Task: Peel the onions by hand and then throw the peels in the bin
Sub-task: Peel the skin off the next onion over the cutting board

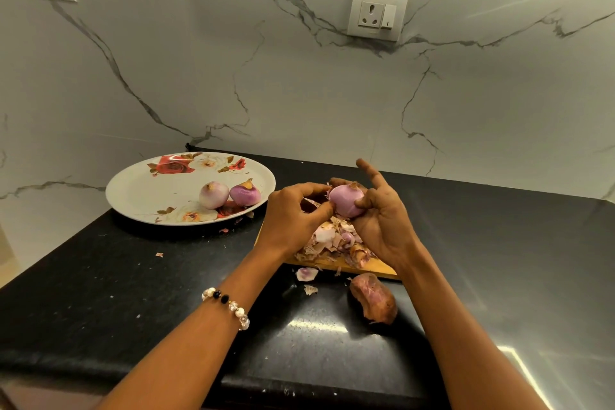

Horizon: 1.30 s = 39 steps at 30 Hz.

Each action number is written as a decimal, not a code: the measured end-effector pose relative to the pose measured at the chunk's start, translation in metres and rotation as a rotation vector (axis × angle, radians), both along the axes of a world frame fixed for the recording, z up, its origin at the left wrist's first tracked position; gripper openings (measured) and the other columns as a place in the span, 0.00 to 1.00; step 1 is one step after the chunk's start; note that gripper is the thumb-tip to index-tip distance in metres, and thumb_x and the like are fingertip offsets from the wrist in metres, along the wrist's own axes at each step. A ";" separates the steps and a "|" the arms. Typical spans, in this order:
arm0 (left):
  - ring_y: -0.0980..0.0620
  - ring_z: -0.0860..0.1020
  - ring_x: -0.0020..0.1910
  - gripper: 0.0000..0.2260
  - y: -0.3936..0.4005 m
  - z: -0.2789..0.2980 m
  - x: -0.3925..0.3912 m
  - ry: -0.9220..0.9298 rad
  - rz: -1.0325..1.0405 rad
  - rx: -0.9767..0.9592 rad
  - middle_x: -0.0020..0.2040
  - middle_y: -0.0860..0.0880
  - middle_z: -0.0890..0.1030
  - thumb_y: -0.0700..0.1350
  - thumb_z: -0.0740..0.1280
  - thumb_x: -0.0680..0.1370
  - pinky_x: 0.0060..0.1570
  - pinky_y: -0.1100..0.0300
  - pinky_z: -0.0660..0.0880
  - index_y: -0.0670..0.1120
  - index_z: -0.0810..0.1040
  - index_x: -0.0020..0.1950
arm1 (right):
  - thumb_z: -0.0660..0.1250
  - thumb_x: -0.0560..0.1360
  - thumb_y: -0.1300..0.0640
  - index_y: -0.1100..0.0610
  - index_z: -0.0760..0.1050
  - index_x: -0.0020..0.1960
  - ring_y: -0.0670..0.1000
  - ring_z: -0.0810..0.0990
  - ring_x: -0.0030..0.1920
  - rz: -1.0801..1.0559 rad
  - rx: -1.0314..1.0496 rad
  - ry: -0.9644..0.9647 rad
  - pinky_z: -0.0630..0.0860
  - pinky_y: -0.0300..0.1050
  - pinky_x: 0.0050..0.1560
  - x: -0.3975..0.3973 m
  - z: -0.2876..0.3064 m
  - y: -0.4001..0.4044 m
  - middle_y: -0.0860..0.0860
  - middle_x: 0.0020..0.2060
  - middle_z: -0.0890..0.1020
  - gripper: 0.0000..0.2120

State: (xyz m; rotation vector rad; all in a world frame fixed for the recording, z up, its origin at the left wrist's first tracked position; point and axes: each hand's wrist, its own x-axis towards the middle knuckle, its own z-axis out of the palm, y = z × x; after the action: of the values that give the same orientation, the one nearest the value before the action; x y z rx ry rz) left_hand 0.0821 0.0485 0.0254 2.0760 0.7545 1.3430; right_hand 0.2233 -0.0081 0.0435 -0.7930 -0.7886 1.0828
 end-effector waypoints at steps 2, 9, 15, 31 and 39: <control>0.61 0.80 0.41 0.13 0.000 -0.001 0.000 0.002 0.005 -0.018 0.48 0.50 0.84 0.42 0.72 0.74 0.40 0.74 0.75 0.45 0.81 0.58 | 0.49 0.74 0.77 0.54 0.62 0.75 0.64 0.78 0.57 -0.002 0.011 -0.013 0.79 0.57 0.55 -0.002 0.001 0.000 0.65 0.57 0.77 0.33; 0.62 0.79 0.41 0.12 -0.004 -0.001 0.003 -0.031 0.034 -0.075 0.43 0.55 0.80 0.41 0.72 0.72 0.40 0.74 0.75 0.46 0.80 0.55 | 0.48 0.73 0.79 0.54 0.63 0.74 0.62 0.82 0.53 -0.004 0.031 -0.013 0.80 0.56 0.55 -0.005 0.000 0.000 0.65 0.55 0.78 0.34; 0.59 0.80 0.42 0.13 -0.004 -0.003 0.005 -0.048 0.057 -0.090 0.44 0.53 0.81 0.40 0.73 0.71 0.41 0.73 0.76 0.46 0.80 0.54 | 0.48 0.74 0.80 0.54 0.63 0.73 0.59 0.84 0.50 -0.026 0.042 -0.066 0.80 0.53 0.54 -0.007 -0.003 0.000 0.62 0.51 0.81 0.34; 0.57 0.81 0.47 0.15 -0.003 0.001 0.004 -0.105 -0.029 -0.138 0.49 0.53 0.83 0.50 0.71 0.75 0.45 0.64 0.79 0.46 0.80 0.59 | 0.49 0.75 0.74 0.55 0.62 0.74 0.63 0.77 0.56 -0.048 0.028 0.122 0.78 0.58 0.54 -0.002 0.002 0.001 0.68 0.59 0.74 0.30; 0.59 0.80 0.44 0.16 -0.003 -0.003 0.005 -0.051 -0.005 -0.115 0.49 0.51 0.83 0.42 0.73 0.73 0.43 0.71 0.77 0.45 0.80 0.60 | 0.48 0.74 0.76 0.54 0.63 0.73 0.64 0.77 0.57 -0.055 0.004 0.055 0.78 0.58 0.54 -0.006 0.002 0.002 0.65 0.57 0.75 0.32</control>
State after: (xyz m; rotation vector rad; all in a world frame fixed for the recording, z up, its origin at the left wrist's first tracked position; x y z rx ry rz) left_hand 0.0870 0.0451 0.0229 1.9461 0.7857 1.3136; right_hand 0.2177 -0.0063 0.0456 -0.7745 -0.7187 1.0496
